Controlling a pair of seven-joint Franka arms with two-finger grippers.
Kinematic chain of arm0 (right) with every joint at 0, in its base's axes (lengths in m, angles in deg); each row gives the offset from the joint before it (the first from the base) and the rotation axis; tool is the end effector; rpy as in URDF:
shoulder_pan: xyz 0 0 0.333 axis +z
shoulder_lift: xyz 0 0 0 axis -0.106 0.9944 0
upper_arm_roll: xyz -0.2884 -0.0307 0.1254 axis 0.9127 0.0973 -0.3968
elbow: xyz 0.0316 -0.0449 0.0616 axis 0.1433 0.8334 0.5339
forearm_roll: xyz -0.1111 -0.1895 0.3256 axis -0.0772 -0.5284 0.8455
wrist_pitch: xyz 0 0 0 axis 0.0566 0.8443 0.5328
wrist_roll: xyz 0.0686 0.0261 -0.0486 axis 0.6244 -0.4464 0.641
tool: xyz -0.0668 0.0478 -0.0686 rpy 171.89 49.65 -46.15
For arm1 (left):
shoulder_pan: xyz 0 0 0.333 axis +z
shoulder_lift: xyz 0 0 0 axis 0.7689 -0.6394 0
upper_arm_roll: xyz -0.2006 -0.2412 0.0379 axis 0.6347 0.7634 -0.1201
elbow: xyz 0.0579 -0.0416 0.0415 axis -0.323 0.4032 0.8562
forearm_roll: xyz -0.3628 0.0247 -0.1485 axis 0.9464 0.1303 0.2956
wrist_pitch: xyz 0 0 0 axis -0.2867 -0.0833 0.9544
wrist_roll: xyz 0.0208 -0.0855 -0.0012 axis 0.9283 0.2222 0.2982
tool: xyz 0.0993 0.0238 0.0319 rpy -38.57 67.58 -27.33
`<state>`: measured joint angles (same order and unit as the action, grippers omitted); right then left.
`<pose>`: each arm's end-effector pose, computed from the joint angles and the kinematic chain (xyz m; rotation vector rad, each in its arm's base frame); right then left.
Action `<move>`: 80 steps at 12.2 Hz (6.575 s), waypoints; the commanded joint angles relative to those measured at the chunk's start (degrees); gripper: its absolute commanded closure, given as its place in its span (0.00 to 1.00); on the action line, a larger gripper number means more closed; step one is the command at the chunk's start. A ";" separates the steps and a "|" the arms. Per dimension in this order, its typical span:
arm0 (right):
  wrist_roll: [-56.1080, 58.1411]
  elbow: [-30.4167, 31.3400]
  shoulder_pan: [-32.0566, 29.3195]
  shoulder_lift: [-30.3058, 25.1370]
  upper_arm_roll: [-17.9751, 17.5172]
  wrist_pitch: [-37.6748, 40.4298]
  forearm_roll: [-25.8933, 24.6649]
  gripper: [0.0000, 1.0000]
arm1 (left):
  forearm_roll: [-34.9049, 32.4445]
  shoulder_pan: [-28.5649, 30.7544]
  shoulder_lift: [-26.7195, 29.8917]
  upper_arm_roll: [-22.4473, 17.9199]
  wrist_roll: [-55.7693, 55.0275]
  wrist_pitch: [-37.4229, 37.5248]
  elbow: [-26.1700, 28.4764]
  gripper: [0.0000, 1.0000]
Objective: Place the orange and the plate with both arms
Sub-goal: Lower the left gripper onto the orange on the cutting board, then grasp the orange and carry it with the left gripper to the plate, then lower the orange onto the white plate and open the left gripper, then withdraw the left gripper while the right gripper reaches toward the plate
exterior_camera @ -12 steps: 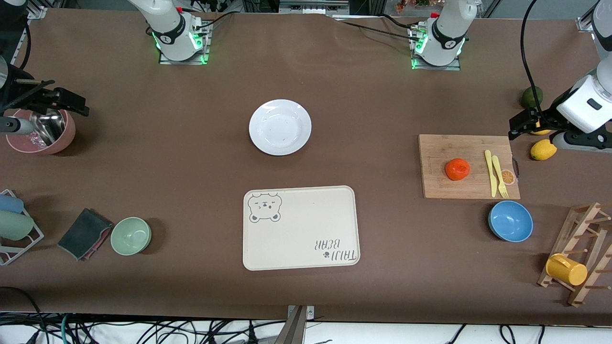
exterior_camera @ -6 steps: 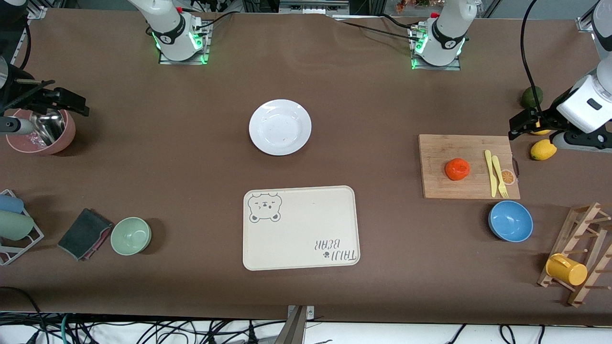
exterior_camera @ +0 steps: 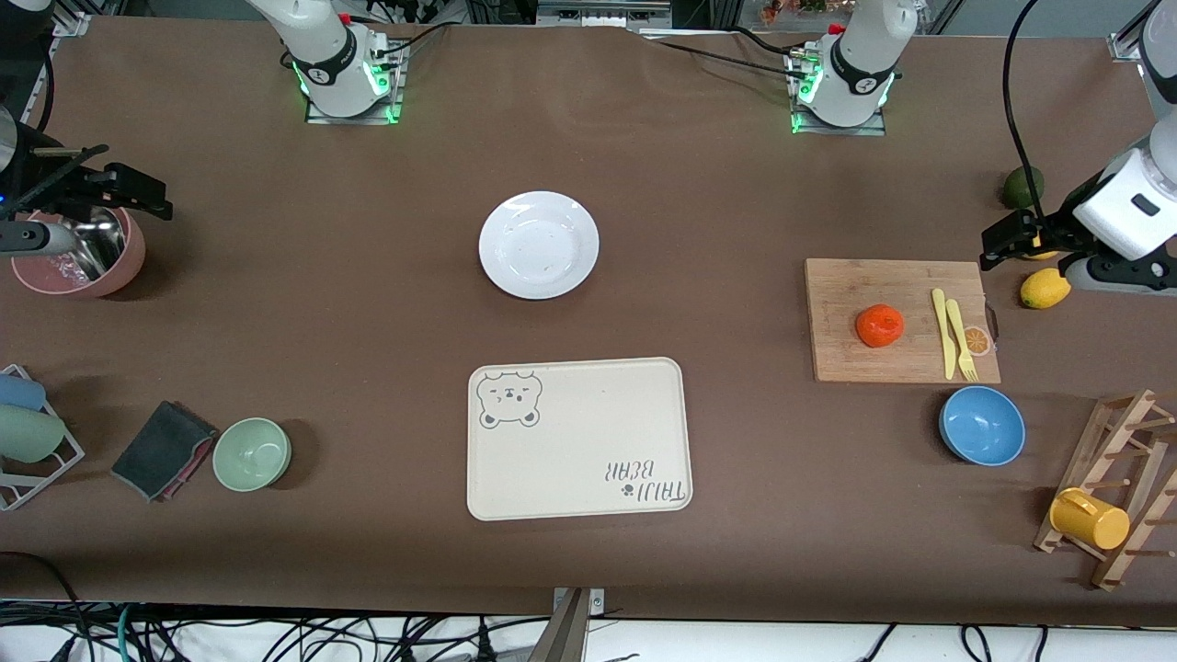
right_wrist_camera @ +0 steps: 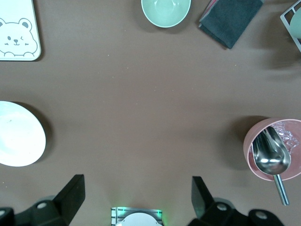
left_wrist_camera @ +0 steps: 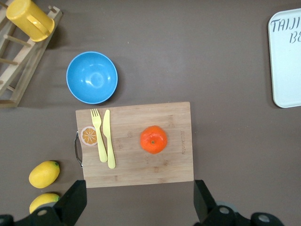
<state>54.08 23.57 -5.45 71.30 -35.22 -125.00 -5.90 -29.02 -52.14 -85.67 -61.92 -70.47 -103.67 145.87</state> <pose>0.5633 0.0012 0.5972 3.1182 0.0957 -0.2510 0.5736 0.0044 0.5493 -3.1351 0.1061 0.0492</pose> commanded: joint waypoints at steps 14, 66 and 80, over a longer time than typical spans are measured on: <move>1.11 -1.01 -0.37 -0.28 -0.08 1.17 0.71 0.00 | -1.11 0.13 -17.82 0.40 0.02 -13.53 7.90 0.00; 0.50 -1.10 -0.72 0.50 0.35 0.56 0.54 0.00 | 11.72 -34.53 -38.48 5.50 -74.55 -9.40 -19.39 0.00; 3.48 10.72 0.86 0.96 -2.19 -9.07 5.28 0.00 | 2.68 4.26 -24.69 5.06 -10.82 11.73 -19.03 0.00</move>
<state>57.25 27.93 -4.49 74.39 -37.24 -128.88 -1.36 -23.97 -48.47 -115.86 -57.31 -86.45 -93.42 125.58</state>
